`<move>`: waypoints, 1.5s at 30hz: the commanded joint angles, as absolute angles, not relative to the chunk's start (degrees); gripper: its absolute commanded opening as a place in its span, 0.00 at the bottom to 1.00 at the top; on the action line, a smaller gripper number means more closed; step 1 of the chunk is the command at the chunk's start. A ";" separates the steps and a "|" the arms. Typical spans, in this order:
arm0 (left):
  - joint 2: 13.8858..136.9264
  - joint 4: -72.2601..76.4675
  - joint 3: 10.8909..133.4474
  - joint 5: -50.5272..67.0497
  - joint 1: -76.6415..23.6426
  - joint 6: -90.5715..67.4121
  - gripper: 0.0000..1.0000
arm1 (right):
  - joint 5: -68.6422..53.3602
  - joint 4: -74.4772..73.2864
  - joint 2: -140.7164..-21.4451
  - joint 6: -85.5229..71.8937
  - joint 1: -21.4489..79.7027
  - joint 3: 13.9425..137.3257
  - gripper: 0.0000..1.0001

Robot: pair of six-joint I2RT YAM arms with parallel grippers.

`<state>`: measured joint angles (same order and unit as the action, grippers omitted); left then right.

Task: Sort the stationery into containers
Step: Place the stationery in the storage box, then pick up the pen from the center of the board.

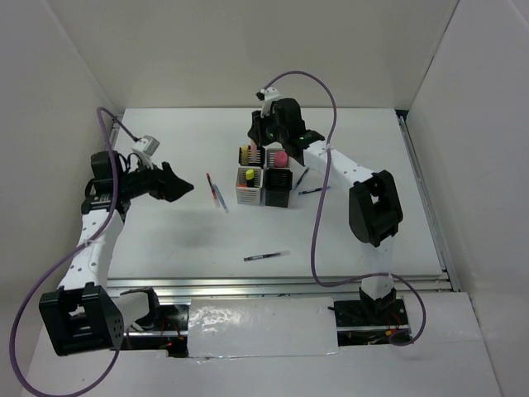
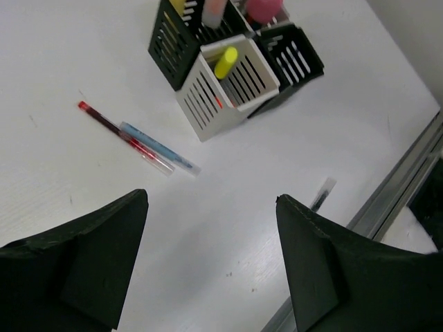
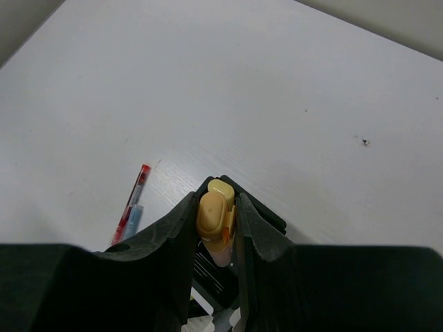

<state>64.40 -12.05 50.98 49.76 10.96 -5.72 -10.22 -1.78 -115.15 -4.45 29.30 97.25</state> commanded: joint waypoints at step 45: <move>98.70 -25.75 63.37 12.04 -53.96 23.91 0.54 | -30.93 -35.59 -49.13 -6.76 -7.02 57.66 0.53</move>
<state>97.95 -27.11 63.11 10.39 -53.17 25.85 -28.53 -34.81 -49.10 -4.71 -5.26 58.02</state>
